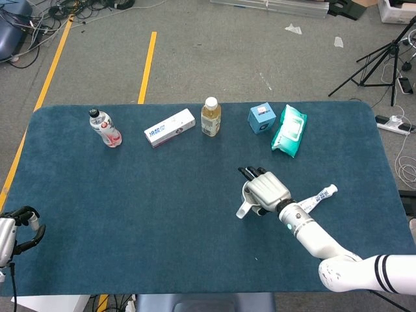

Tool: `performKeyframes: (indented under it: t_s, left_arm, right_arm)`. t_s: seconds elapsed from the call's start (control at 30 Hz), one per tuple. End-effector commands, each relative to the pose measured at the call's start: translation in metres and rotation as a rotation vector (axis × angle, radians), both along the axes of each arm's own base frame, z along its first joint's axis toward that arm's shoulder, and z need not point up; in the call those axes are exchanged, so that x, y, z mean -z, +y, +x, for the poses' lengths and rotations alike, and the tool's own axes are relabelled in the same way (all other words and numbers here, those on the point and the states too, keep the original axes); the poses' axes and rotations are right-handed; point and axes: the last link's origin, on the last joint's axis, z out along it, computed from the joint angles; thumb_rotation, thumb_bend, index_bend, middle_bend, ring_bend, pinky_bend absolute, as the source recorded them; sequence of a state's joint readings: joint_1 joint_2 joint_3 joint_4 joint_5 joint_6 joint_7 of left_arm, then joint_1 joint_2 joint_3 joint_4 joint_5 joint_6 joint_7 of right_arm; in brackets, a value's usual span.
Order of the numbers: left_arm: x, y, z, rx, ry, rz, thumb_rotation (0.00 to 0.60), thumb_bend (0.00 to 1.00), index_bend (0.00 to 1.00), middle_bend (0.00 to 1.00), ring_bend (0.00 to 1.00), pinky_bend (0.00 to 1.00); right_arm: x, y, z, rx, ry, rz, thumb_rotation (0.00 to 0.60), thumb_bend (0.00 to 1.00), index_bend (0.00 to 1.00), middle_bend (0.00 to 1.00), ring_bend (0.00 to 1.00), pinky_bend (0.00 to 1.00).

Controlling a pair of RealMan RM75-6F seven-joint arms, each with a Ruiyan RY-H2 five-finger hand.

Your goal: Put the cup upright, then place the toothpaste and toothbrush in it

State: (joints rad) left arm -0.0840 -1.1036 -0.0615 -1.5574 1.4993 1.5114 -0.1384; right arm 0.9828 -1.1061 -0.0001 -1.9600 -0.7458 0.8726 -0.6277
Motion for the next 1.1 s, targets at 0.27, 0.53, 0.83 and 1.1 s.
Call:
performKeyframes:
  t_s: [0.27,0.53,0.83,1.1]
  left_arm:
    - [0.001,-0.001,0.001,0.002,0.004,-0.002,0.6,0.36,0.57,0.47,0.54,0.52]
    - [0.003,-0.001,0.001,0.001,0.007,-0.004,0.6,0.36,0.57,0.47,0.54,0.52]
    - [0.004,-0.001,0.001,0.0,0.01,-0.006,0.6,0.36,0.57,0.47,0.54,0.52]
    - [0.003,-0.001,0.001,0.0,0.008,-0.004,0.6,0.36,0.57,0.47,0.54,0.52]
  right_arm:
    - [0.0,0.011,-0.025,0.042,-0.004,0.033,0.6,0.22,0.69,0.0,0.0,0.16]
    - [0.001,0.013,-0.045,0.08,-0.017,0.043,0.6,0.22,0.69,0.0,0.0,0.16]
    - [0.004,0.014,-0.064,0.118,-0.014,0.061,0.6,0.22,0.69,0.0,0.0,0.16]
    - [0.013,0.017,-0.071,0.108,-0.029,0.079,0.6,0.22,0.69,0.0,0.0,0.16]
